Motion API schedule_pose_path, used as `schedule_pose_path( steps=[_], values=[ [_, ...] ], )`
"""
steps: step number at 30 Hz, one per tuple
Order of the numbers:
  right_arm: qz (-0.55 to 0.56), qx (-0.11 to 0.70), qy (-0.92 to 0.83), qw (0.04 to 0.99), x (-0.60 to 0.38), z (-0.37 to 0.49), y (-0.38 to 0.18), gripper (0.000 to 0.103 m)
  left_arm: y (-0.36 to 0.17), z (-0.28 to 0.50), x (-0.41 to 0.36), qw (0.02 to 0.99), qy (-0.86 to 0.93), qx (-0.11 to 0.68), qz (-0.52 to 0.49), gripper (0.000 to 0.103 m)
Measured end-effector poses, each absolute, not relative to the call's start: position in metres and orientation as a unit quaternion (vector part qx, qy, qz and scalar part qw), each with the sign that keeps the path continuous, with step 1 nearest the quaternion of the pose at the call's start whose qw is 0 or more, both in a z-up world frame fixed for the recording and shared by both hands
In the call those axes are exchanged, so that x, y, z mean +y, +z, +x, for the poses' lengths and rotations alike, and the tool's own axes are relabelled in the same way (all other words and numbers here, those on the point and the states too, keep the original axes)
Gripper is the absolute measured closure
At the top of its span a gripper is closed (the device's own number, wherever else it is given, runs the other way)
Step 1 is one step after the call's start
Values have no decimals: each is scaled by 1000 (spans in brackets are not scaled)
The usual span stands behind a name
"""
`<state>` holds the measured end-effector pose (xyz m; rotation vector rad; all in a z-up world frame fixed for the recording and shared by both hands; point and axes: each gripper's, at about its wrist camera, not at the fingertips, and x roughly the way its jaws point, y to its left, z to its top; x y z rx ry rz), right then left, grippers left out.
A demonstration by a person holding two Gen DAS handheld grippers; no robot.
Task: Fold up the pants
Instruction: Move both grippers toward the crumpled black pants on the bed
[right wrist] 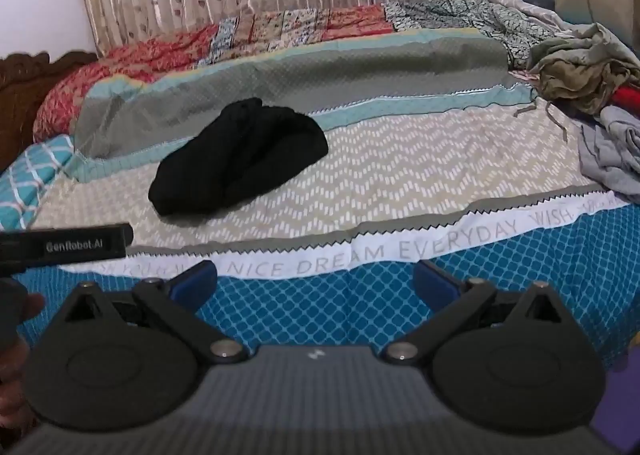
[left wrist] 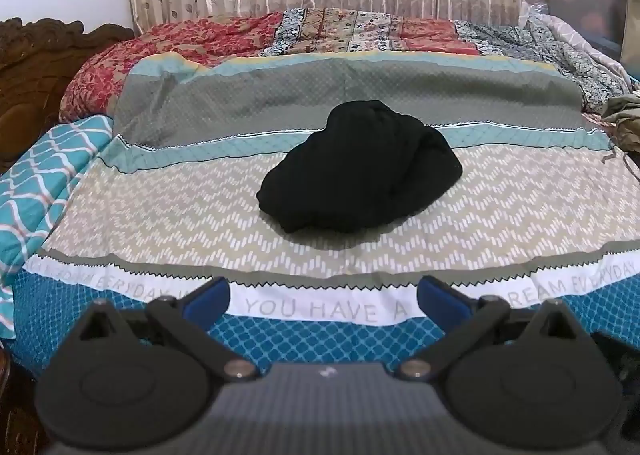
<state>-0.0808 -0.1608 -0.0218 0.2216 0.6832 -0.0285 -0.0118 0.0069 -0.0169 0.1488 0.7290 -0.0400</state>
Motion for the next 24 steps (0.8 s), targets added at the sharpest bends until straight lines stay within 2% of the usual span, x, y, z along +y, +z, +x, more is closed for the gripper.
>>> schedule_pose_path(
  steps=[24],
  values=[
    [101,332,0,938,-148,-77,-42,0,-30,-3,5,925,-7,368,94,0]
  ],
)
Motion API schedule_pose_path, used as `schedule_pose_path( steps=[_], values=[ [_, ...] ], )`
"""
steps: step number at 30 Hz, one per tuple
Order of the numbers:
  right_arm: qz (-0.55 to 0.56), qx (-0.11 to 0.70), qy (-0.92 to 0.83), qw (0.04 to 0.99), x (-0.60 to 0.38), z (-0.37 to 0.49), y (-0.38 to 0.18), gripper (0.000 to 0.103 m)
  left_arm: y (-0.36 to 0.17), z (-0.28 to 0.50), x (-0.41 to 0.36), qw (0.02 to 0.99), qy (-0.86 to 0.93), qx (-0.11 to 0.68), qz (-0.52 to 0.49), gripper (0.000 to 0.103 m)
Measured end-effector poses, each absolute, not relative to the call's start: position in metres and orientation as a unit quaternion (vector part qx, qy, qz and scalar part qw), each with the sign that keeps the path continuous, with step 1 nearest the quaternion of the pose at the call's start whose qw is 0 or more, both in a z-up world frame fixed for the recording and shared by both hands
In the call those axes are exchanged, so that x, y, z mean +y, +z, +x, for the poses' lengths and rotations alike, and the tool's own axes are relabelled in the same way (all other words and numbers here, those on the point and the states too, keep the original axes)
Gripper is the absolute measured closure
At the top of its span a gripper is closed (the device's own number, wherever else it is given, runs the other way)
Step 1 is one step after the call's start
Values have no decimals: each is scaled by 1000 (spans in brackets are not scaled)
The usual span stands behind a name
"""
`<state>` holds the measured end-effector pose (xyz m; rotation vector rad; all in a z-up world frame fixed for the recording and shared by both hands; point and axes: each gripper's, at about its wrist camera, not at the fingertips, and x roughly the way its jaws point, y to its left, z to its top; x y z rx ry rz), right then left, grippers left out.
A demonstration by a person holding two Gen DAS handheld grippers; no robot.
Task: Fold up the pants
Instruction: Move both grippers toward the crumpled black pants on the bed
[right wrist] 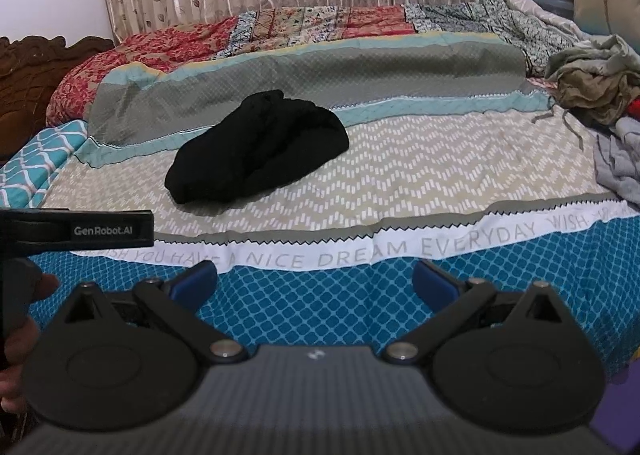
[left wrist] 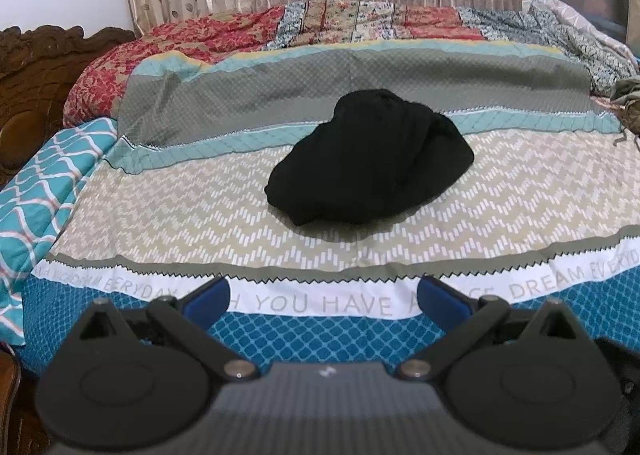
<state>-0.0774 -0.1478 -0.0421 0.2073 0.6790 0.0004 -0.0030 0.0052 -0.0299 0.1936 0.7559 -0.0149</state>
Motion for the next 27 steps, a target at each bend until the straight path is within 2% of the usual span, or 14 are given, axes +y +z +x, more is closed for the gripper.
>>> schedule_pose_path(
  steps=[15,27],
  values=[
    [116,375,11,920,-146,-66,-58,0,-44,9,8,915,-7,393,89,0],
    [120,346,-3,930,-153,-68,-50,0,-46,10,10,913,-12,401,79,0]
  ],
)
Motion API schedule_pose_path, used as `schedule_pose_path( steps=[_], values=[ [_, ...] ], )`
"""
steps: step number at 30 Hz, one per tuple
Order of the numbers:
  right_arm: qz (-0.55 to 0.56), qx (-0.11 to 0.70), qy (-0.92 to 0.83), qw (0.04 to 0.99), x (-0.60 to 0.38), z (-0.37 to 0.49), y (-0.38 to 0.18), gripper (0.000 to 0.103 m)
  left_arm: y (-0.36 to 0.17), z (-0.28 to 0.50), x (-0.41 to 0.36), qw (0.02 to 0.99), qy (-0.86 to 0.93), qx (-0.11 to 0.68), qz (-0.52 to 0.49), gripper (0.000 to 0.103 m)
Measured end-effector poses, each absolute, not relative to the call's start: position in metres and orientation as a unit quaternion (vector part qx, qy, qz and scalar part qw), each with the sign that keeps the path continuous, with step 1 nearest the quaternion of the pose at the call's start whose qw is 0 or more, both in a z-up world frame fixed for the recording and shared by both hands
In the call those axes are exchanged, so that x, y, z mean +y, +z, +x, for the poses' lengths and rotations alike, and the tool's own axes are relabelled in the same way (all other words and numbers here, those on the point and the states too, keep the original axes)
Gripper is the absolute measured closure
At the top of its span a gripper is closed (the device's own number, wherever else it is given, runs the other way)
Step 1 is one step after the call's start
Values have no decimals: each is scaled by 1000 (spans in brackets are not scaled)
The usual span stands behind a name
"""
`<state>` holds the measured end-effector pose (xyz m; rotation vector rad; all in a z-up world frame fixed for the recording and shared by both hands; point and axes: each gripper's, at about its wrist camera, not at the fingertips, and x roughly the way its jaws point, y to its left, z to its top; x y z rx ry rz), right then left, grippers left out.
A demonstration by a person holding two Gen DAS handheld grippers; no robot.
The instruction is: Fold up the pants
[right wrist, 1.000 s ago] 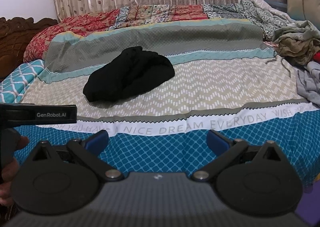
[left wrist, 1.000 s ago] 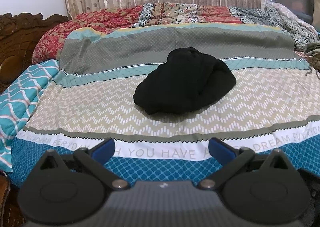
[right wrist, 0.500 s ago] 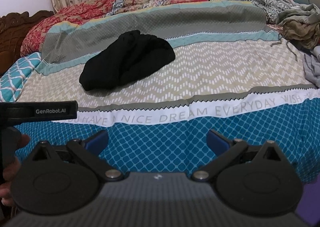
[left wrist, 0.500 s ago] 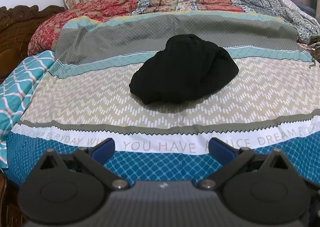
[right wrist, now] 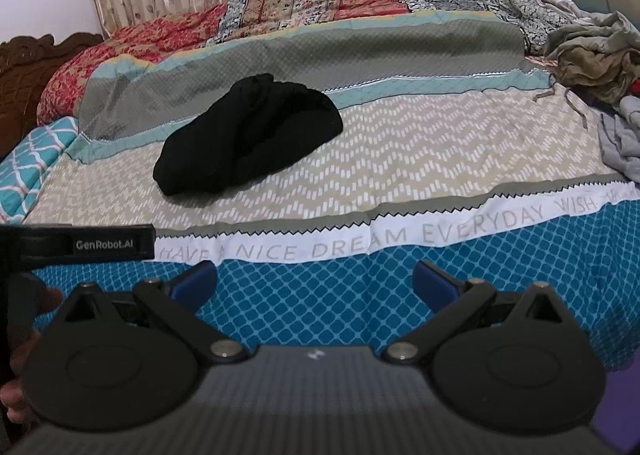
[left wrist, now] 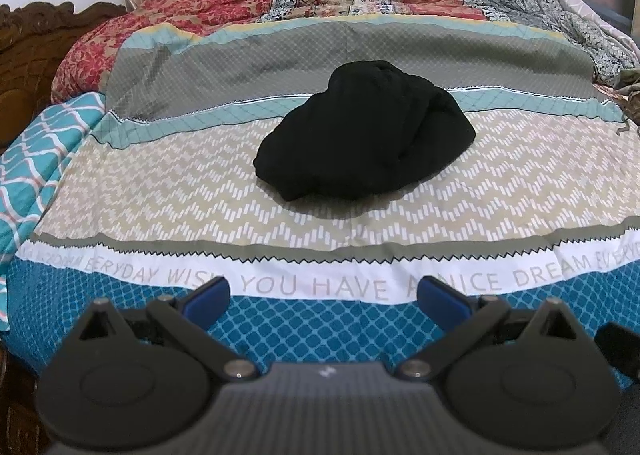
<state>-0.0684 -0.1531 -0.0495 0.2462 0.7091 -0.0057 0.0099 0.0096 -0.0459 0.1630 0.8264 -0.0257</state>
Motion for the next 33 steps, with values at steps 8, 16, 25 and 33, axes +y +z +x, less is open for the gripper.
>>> schedule_pose_path(
  steps=[8,16,25,33],
  values=[
    [130,333,1,934,-155,-72,-47,0,-46,8,10,912,-15,402,76,0],
    [135,315,-5,939,-158,-74,-45,0,-47,8,12,913,-14,402,73,0],
    [149,325,6,934,-161,-71,-47,16,-43,21,23,915,-25,398,61,0],
    [178,355,36,917,-172,-49,-66,84,-28,100,42,923,-24,380,61,0]
  ],
)
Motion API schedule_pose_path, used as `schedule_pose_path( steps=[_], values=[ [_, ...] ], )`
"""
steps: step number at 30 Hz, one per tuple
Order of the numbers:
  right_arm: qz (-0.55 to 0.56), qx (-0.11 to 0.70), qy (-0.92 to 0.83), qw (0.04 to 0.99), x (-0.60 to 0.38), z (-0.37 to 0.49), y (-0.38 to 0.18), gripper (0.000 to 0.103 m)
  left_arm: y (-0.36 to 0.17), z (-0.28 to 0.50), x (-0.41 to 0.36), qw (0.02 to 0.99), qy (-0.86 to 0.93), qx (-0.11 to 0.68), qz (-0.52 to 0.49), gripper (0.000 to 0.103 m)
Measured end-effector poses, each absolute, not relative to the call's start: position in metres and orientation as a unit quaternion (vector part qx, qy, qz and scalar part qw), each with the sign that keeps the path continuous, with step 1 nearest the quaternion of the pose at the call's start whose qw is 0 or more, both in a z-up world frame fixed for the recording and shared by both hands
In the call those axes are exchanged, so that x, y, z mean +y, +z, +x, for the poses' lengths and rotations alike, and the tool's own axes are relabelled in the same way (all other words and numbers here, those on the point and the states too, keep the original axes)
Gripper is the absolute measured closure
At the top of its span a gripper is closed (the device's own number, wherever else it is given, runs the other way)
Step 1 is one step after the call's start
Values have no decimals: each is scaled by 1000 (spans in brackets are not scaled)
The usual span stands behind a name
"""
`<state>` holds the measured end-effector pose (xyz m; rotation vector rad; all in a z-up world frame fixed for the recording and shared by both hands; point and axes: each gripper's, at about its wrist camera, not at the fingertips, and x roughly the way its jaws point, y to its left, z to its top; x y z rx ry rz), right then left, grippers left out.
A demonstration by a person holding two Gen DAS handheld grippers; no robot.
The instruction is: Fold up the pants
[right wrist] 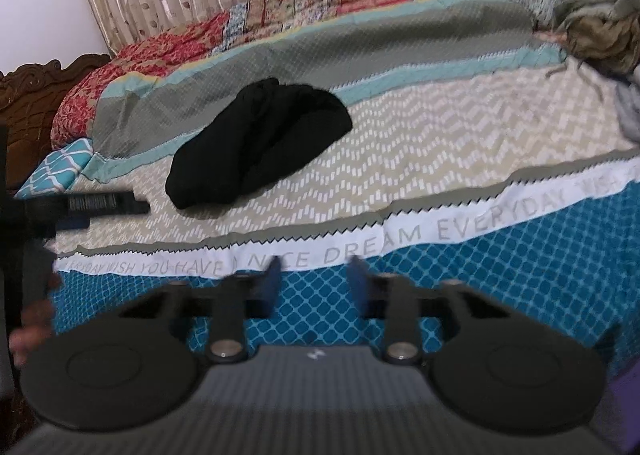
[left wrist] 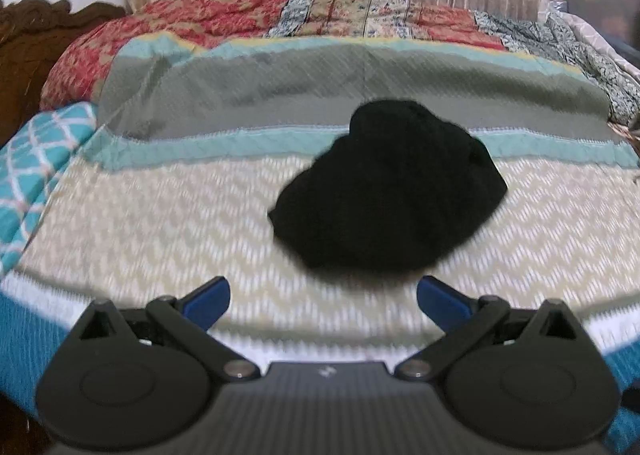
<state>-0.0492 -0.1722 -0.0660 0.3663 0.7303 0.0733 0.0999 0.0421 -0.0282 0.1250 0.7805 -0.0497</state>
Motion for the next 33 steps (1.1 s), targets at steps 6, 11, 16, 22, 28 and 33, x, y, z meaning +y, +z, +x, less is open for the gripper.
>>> schedule_pose_path(
  steps=[6,11,16,22,28,33],
  values=[
    [208,356,54,909,-190,5,-76,83,-39,183,8,914,-60,386,110,12],
    [242,360,80,897,-198,73,-85,80,-65,241,-24,896,-74,415,140,76],
    [298,380,98,870,-198,151,-106,57,-75,262,4,895,-58,441,38,96],
    [356,420,96,829,-177,190,-138,56,-44,220,75,922,3,381,-68,97],
    [319,350,82,877,-173,164,-80,87,-23,180,115,926,18,356,-122,98],
    [265,200,40,943,-216,100,28,88,6,156,120,931,-11,330,-158,99]
  ],
)
